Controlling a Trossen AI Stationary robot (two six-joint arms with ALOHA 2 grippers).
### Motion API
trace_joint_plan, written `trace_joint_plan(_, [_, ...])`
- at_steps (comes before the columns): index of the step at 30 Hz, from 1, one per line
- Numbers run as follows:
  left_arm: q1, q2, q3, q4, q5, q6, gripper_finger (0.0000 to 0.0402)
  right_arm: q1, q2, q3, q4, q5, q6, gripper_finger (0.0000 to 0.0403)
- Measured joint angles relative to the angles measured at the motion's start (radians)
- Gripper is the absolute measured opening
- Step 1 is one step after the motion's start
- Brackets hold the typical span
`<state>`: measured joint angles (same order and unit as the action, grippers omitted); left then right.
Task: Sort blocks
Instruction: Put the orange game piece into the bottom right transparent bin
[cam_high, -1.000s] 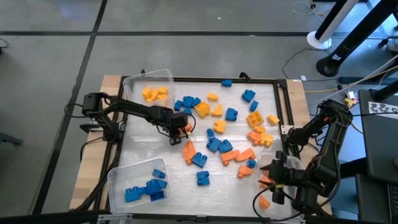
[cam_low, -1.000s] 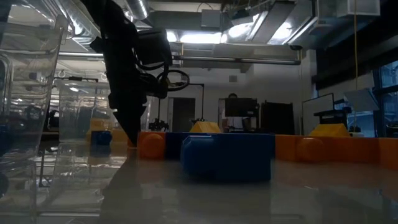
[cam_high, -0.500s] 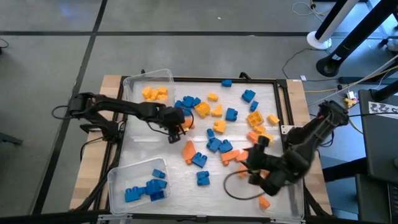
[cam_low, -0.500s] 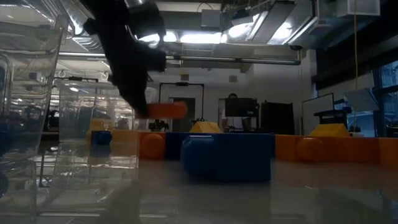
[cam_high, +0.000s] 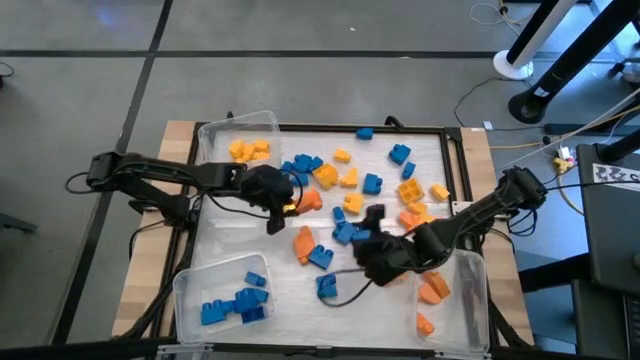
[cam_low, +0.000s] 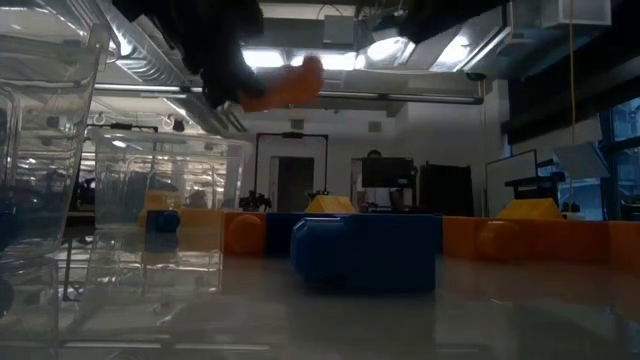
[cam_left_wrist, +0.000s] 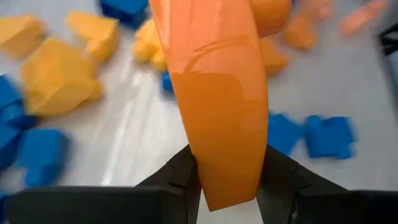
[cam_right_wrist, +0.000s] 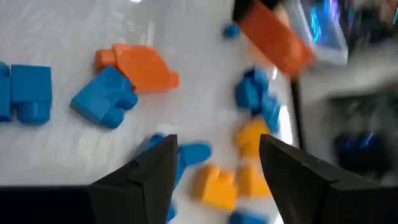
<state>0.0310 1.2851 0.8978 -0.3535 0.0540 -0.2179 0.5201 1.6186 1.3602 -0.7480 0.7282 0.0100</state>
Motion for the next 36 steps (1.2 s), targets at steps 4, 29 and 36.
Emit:
trace_joint_plan(4, [-0.007, -0.019, 0.000, -0.001, 0.084, -0.065, 0.0110, 0.003, 0.049, 0.000, 0.169, 0.079, -0.298, 0.0225])
trace_joint_plan(29, [-0.006, -0.023, 0.000, 0.001, 0.198, -0.228, 0.0110, -0.197, 0.173, 0.000, 0.579, 0.012, -0.992, 0.0225])
trace_joint_plan(36, [-0.006, -0.023, 0.000, -0.003, 0.198, -0.219, 0.0107, -0.236, 0.173, 0.000, 0.583, -0.003, -1.014, 0.0225])
